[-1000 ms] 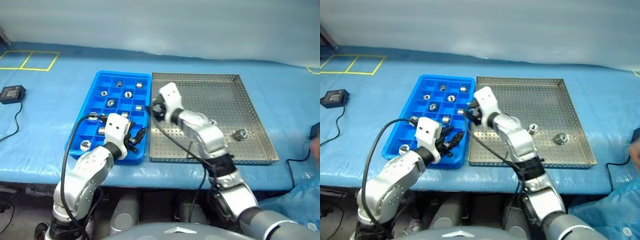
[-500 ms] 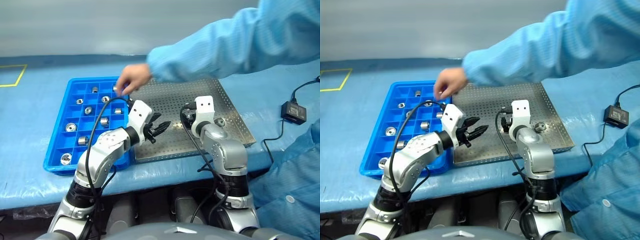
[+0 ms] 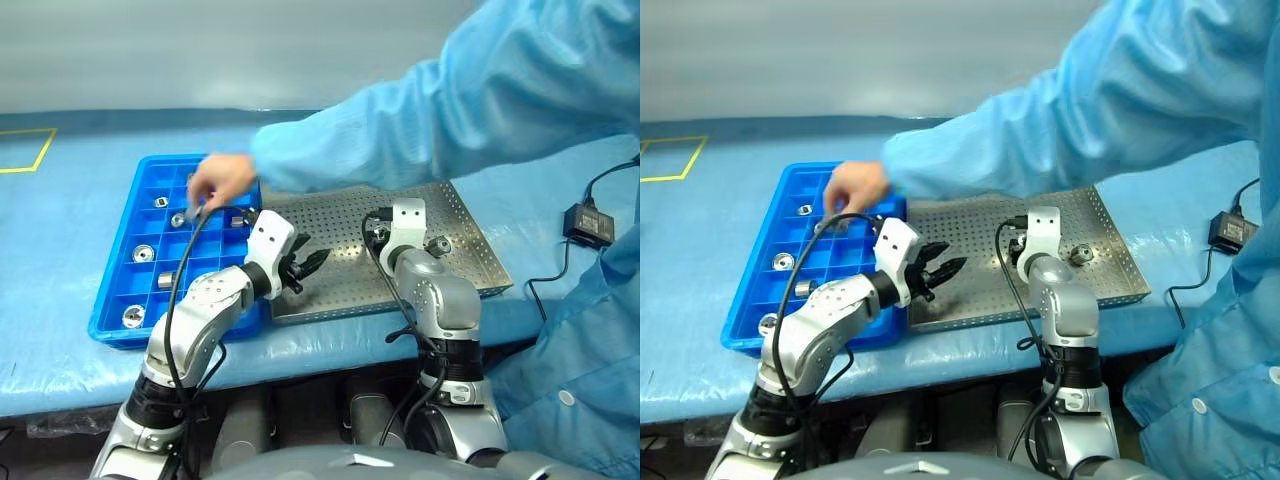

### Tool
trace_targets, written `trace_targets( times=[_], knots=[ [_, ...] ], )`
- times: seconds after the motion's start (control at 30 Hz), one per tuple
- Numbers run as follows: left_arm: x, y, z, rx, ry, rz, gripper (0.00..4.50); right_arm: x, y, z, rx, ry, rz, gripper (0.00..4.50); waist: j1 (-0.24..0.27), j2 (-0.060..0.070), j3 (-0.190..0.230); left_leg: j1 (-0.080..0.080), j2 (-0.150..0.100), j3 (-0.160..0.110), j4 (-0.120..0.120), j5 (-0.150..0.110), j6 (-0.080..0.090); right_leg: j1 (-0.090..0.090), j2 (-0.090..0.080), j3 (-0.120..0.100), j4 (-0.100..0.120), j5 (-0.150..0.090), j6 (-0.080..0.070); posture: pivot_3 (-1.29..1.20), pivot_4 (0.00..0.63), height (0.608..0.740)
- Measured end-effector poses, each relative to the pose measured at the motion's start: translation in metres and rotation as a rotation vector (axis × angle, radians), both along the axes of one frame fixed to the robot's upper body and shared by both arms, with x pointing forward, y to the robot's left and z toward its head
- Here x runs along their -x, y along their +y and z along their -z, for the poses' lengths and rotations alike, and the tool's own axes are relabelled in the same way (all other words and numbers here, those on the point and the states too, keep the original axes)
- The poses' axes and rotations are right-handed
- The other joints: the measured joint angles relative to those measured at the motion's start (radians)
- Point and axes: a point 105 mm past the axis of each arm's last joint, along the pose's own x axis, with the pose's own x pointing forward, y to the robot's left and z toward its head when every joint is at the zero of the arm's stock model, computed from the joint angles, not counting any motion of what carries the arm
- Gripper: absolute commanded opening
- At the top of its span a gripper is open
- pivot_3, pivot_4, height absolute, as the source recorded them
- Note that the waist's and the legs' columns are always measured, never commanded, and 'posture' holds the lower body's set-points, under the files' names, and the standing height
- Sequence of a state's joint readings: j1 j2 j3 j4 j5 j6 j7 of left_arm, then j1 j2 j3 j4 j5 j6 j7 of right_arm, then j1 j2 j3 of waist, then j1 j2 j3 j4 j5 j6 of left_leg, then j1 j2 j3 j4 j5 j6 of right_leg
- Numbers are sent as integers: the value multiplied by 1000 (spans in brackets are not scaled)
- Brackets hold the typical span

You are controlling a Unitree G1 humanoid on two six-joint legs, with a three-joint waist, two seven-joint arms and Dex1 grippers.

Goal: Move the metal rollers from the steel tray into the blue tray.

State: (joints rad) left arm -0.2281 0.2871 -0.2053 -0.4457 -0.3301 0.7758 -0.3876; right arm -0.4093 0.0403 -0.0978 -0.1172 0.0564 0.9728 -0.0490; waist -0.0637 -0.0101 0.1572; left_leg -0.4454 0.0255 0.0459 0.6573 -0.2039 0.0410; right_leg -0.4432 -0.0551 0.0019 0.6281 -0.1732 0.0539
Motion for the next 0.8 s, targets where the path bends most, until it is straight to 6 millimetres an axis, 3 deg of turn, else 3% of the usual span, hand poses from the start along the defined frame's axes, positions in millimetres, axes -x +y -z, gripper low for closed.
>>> trace_targets(
  times=[0.2,0.33,0.43,0.6,0.8],
  knots=[
    [0,4,2,-10,3,-18,2384,0,0,-1,3,-6,-7,1684,2,0,0,0,0,0,0,0,0,0,0,0,0,0,0,-35,150,740],
    [-1,16,0,-25,-5,-55,2384,1,12,-12,-27,-47,-96,1684,1,0,0,0,0,0,0,0,0,0,0,0,0,0,0,-14,150,740],
    [-1,32,1,-53,-8,-106,2384,13,46,-34,-75,-104,-323,1684,-1,0,0,0,1,0,-1,0,0,-1,1,0,0,0,0,2,150,740],
    [-8,74,-6,-92,-38,-278,2384,48,111,-63,-150,-170,-704,1684,12,0,0,1,3,-1,-1,0,0,0,2,0,1,0,-1,53,150,740],
    [-7,117,-15,-147,-78,-487,2384,64,150,-75,-181,-180,-898,1684,48,-1,0,1,2,0,0,0,0,0,0,0,0,0,0,122,150,740]
  ],
)
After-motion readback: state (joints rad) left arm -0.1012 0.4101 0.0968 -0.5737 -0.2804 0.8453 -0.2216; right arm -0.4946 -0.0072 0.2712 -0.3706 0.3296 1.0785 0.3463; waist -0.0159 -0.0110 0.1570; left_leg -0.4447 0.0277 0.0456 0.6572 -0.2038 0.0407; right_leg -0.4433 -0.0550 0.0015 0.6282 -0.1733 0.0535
